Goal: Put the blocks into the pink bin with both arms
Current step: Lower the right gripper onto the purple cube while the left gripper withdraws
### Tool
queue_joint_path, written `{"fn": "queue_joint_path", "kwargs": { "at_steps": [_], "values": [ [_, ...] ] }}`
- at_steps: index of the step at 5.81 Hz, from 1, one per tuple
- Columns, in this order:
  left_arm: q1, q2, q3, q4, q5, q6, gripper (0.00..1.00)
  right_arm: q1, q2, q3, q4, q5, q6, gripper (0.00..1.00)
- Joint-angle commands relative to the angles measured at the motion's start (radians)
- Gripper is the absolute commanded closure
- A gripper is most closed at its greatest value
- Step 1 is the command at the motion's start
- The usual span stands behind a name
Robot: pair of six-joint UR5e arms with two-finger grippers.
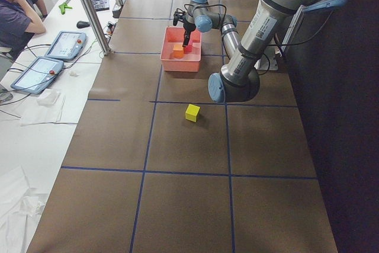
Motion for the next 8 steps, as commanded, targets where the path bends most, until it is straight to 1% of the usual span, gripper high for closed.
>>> {"fn": "queue_joint_path", "kwargs": {
  "at_steps": [1,3,4,5,6,7,8],
  "values": [
    [0.000,0.001,0.000,0.000,0.000,0.000,0.00,-0.050,0.008,-0.042,0.000,-0.003,0.002,0.00],
    [0.002,0.009,-0.002,0.000,0.000,0.000,0.00,-0.060,0.043,-0.079,-0.003,-0.006,0.008,0.37],
    [0.000,0.015,-0.006,0.000,-0.001,0.003,0.00,-0.060,0.062,-0.090,-0.003,-0.006,0.011,0.43],
    [0.000,0.015,-0.011,0.000,-0.003,0.008,0.00,-0.057,0.072,-0.076,-0.001,0.011,0.019,0.50],
    [-0.002,0.018,-0.011,0.006,-0.003,0.011,0.00,-0.057,0.074,-0.047,-0.009,0.028,0.095,0.51],
    [-0.006,0.044,-0.029,0.025,-0.033,0.037,0.00,-0.025,0.106,-0.023,-0.016,0.071,0.237,0.51],
    [-0.040,0.053,-0.050,0.062,-0.076,0.146,0.00,0.007,0.141,-0.018,-0.018,0.106,0.343,0.51]
  ]
}}
